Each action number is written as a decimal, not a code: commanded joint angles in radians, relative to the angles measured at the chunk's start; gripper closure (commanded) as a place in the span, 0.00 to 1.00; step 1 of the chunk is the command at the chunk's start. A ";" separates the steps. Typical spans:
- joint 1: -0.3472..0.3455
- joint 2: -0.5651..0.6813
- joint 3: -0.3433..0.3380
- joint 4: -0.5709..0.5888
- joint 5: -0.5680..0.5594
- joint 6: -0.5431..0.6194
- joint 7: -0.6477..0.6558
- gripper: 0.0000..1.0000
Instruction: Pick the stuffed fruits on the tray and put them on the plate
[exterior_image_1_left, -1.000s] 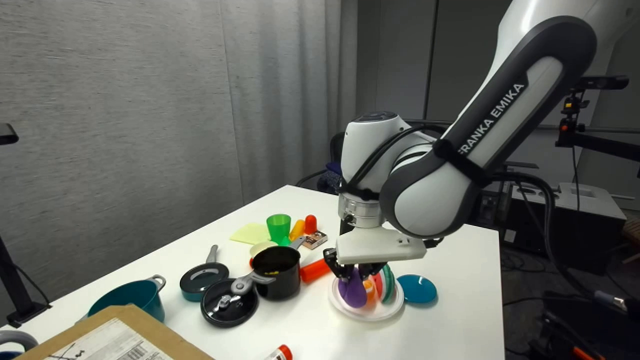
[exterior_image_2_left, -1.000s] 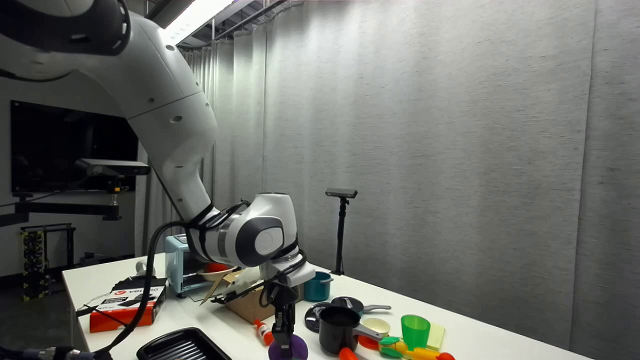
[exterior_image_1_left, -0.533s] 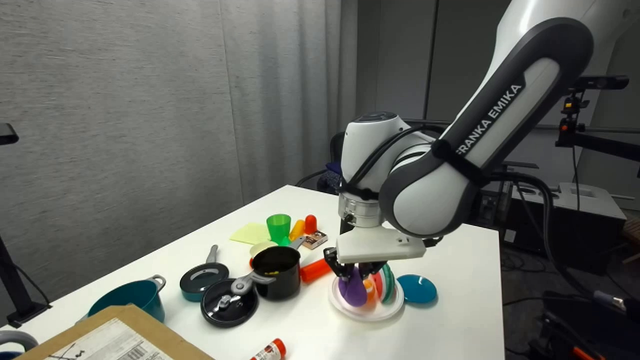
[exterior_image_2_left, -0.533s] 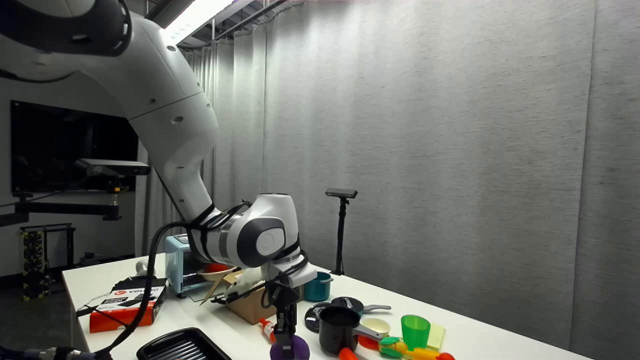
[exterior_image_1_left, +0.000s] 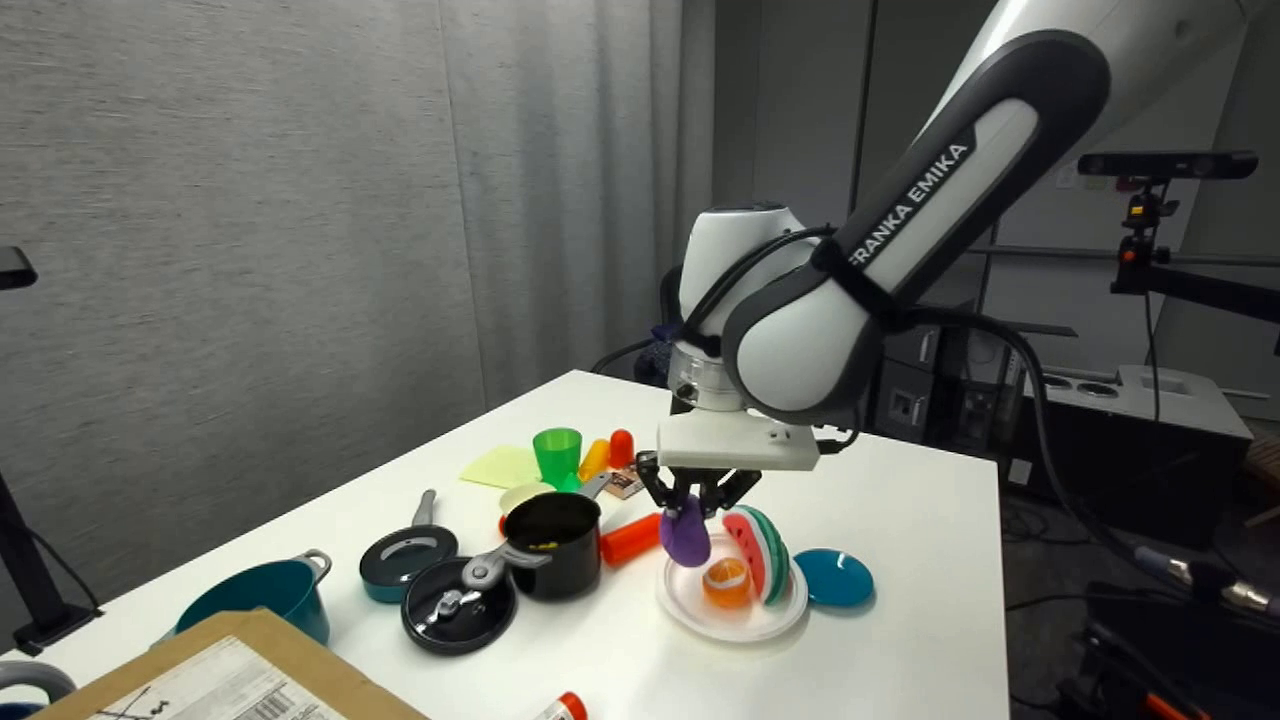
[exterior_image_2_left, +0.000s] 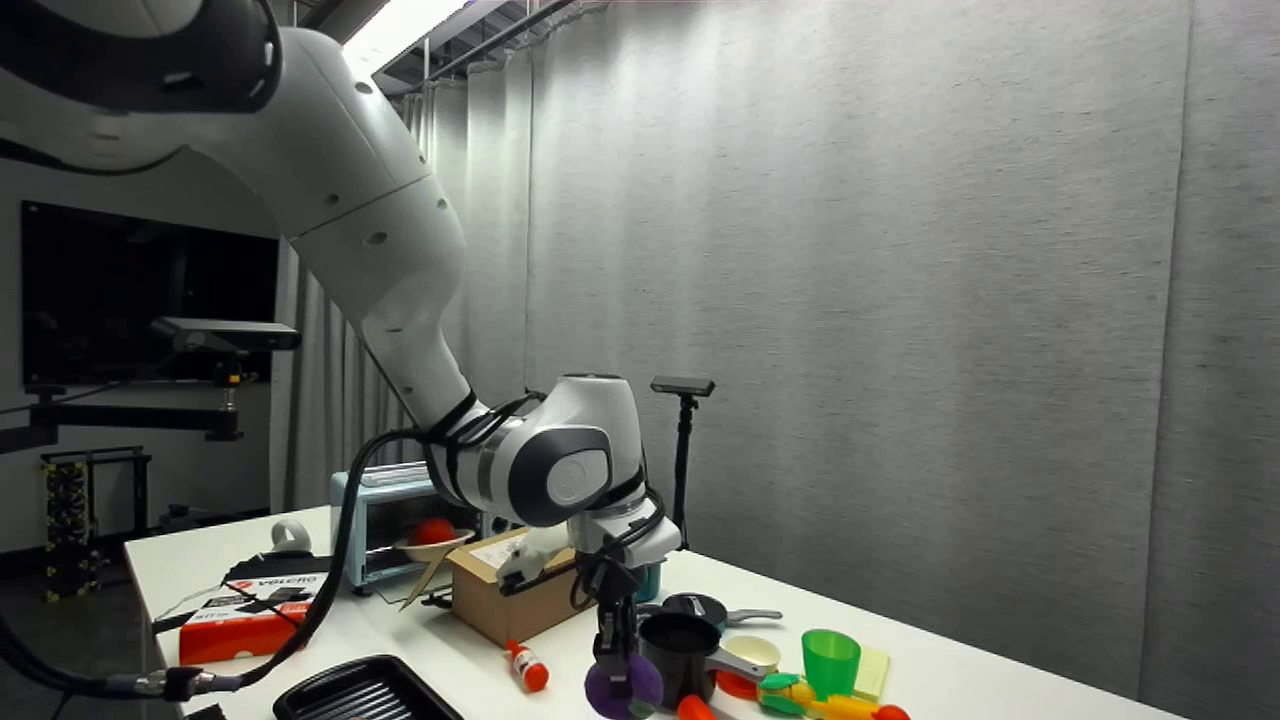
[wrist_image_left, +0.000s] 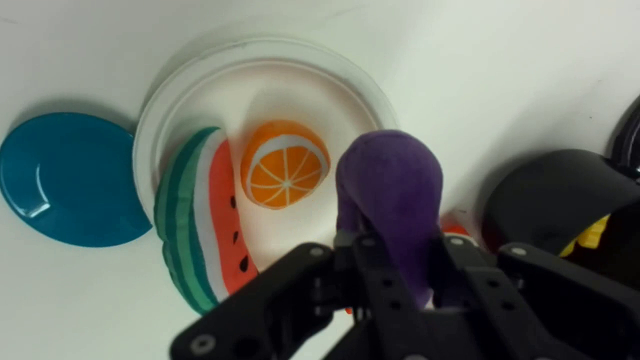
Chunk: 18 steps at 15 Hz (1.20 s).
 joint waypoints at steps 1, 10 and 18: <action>-0.008 0.077 -0.015 0.064 0.043 0.018 0.006 0.95; -0.006 0.200 -0.086 0.178 0.077 0.012 0.135 0.95; 0.007 0.154 -0.096 0.148 0.062 -0.018 0.170 0.95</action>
